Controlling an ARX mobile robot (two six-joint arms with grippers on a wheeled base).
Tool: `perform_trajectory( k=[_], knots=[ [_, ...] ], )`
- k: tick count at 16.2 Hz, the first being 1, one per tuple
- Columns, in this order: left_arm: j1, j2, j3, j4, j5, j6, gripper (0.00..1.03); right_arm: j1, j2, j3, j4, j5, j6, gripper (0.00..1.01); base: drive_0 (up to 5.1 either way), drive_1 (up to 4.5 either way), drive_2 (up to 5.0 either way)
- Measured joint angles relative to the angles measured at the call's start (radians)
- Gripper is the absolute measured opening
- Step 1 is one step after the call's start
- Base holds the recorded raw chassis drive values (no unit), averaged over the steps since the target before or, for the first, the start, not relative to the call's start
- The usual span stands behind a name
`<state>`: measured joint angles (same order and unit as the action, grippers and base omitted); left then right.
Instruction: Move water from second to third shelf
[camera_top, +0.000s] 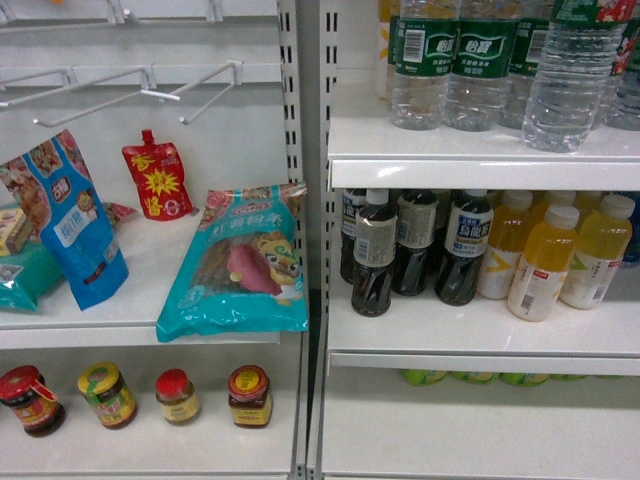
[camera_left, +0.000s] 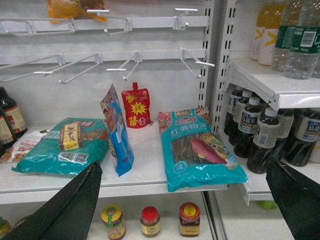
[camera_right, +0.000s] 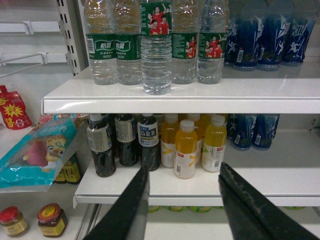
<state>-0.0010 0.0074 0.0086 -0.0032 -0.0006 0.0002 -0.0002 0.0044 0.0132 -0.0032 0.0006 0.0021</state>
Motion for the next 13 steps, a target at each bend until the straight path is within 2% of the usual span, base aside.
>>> perform_trajectory(
  k=[3,7,13],
  knots=[
    [0.000,0.000,0.000,0.000,0.000,0.000,0.98,0.000,0.000,0.000,0.000,0.000,0.000,0.61,0.0,0.00,0.0],
    [0.000,0.000,0.000,0.002,0.000,0.000,0.98,0.000,0.000,0.000,0.002,0.000,0.000,1.00,0.0,0.00,0.0],
    [0.000,0.000,0.000,0.000,0.000,0.000,0.98,0.000,0.000,0.000,0.002,0.000,0.000,0.98,0.0,0.00,0.0]
  ],
)
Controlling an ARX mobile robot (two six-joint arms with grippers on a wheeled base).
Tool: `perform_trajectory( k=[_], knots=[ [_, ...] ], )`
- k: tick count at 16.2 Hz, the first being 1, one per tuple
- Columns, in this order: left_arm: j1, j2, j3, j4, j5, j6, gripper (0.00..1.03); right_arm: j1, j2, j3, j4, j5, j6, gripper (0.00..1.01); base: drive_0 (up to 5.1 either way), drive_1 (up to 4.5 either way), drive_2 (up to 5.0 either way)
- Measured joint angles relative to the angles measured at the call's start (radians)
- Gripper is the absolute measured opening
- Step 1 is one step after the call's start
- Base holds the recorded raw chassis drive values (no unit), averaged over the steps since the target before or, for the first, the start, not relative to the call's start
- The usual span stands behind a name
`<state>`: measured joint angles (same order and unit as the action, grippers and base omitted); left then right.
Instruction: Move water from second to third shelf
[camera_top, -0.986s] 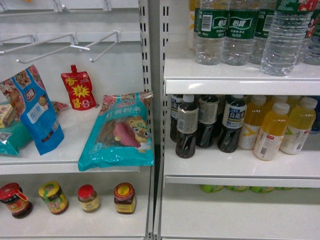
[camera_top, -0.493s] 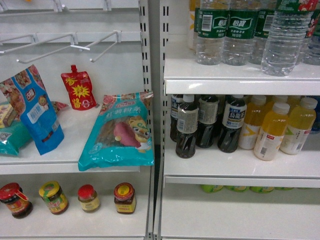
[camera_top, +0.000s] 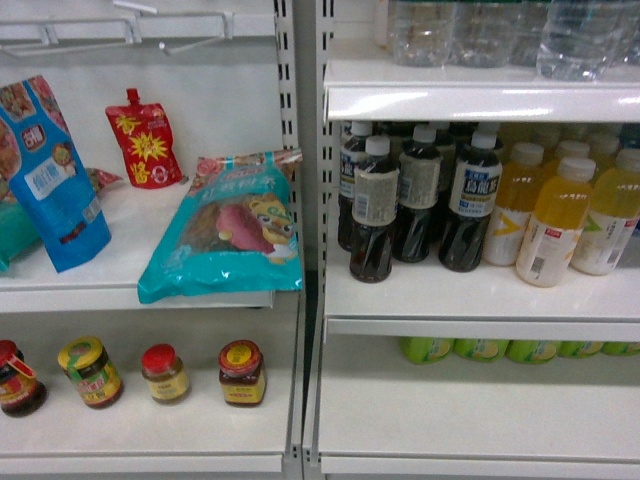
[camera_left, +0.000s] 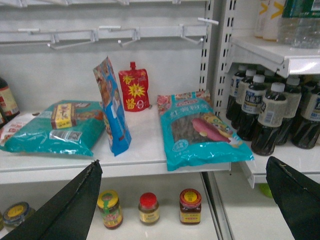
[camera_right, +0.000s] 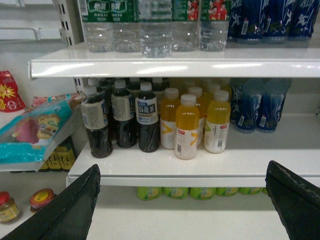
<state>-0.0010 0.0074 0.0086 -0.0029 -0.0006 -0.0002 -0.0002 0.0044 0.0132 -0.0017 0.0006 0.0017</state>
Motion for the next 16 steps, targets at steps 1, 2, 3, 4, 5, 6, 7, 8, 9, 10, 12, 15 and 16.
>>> perform_trajectory(
  k=[1,2,3,4,5,6,7,8,9,10,12,15,16],
  knots=[
    [0.000,0.000,0.000,0.000,0.000,0.000,0.98,0.000,0.000,0.000,-0.002,0.000,0.000,0.98,0.0,0.00,0.0],
    [0.000,0.000,0.000,0.000,0.000,0.000,0.98,0.000,0.000,0.000,-0.002,0.000,0.001,0.98,0.0,0.00,0.0],
    [0.000,0.000,0.000,0.000,0.000,0.000,0.98,0.000,0.000,0.000,-0.002,0.000,0.000,0.98,0.0,0.00,0.0],
    [0.000,0.000,0.000,0.000,-0.001,0.000,0.98,0.000,0.000,0.000,-0.002,0.000,0.000,0.98,0.0,0.00,0.0],
    [0.000,0.000,0.000,0.000,0.001,0.001,0.98,0.000,0.000,0.000,-0.001,0.000,0.001,0.98,0.0,0.00,0.0],
    [0.000,0.000,0.000,-0.001,0.001,0.000,0.98,0.000,0.000,0.000,-0.001,0.001,0.000,0.98,0.0,0.00,0.0],
    [0.000,0.000,0.000,-0.004,-0.001,0.000,0.98,0.000,0.000,0.000,-0.006,-0.001,-0.001,0.98,0.0,0.00,0.0],
    [0.000,0.000,0.000,-0.005,0.002,0.000,0.98,0.000,0.000,0.000,-0.005,0.000,0.000,0.98,0.0,0.00,0.0],
    [0.000,0.000,0.000,-0.003,0.000,0.000,0.98,0.000,0.000,0.000,-0.004,0.000,0.000,0.98,0.0,0.00,0.0],
    [0.000,0.000,0.000,-0.003,0.000,0.000,0.98,0.000,0.000,0.000,-0.004,0.000,0.000,0.98,0.0,0.00,0.0],
    [0.000,0.000,0.000,-0.003,0.000,0.000,0.98,0.000,0.000,0.000,-0.004,0.000,0.000,0.98,0.0,0.00,0.0],
    [0.000,0.000,0.000,-0.002,0.000,0.000,0.98,0.000,0.000,0.000,-0.003,0.000,0.000,0.98,0.0,0.00,0.0],
    [0.000,0.000,0.000,-0.002,0.000,0.000,0.98,0.000,0.000,0.000,-0.003,0.000,0.000,0.98,0.0,0.00,0.0]
  ],
)
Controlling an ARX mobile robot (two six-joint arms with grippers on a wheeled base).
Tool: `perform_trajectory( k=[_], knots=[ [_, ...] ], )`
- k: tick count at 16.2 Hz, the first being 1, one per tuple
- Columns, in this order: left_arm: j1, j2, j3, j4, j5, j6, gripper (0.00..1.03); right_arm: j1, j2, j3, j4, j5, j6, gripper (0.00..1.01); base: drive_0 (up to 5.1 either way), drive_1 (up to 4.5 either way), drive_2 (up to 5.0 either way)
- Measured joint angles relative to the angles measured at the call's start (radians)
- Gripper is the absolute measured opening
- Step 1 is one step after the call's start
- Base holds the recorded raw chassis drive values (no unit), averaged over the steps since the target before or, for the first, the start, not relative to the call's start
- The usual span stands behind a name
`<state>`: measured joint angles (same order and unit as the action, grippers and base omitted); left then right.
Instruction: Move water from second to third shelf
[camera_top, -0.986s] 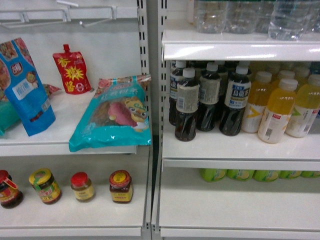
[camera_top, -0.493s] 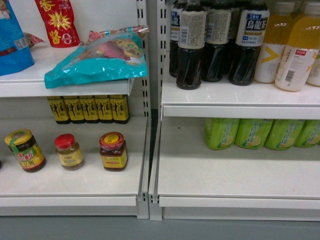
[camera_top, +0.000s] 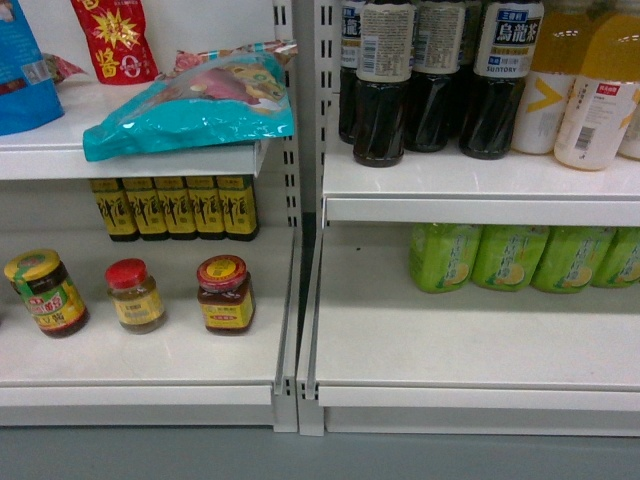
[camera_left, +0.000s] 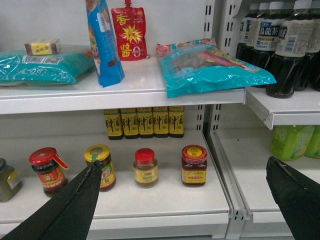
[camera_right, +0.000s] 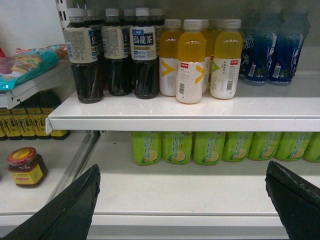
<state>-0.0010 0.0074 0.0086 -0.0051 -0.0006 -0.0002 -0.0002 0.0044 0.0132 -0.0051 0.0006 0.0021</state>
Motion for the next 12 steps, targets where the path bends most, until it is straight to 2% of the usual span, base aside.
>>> perform_trajectory(
  k=[12],
  knots=[
    [0.000,0.000,0.000,0.000,0.000,0.000,0.98,0.000,0.000,0.000,0.000,0.000,0.000,0.98,0.0,0.00,0.0]
  ],
)
